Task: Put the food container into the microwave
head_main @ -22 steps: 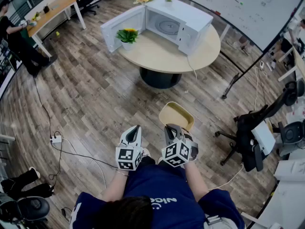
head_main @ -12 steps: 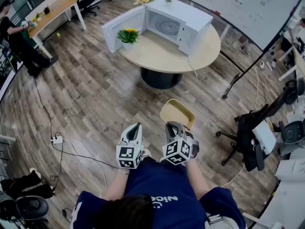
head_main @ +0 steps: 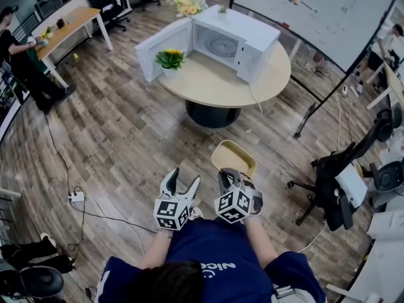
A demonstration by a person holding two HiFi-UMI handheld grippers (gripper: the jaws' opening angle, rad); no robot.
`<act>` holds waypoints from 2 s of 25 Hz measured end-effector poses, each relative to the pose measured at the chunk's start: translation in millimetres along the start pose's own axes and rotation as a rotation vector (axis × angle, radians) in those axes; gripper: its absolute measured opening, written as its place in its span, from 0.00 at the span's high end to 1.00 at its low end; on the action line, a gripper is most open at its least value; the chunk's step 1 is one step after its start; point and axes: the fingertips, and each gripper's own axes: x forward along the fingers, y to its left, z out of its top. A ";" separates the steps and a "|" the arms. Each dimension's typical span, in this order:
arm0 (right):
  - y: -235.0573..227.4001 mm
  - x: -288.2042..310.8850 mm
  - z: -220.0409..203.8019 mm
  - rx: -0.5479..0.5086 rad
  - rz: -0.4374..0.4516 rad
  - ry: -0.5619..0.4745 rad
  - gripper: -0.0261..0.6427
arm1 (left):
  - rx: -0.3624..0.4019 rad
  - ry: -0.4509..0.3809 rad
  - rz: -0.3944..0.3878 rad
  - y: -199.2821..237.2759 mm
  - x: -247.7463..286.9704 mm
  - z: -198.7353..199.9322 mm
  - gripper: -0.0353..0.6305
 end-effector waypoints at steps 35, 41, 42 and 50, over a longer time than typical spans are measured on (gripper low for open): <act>-146.4 150.7 27.7 -0.047 0.105 -0.025 0.92 | -0.037 0.058 0.076 74.7 179.8 49.2 0.38; -196.5 188.4 32.1 -0.091 0.147 -0.055 0.92 | -0.053 0.051 0.119 84.0 240.1 66.2 0.38; -203.6 192.2 31.4 -0.095 0.152 -0.058 0.92 | -0.054 0.050 0.120 83.3 249.8 69.3 0.38; -238.5 214.0 12.9 -0.106 0.184 -0.045 0.92 | -0.063 0.060 0.117 73.1 302.6 74.1 0.38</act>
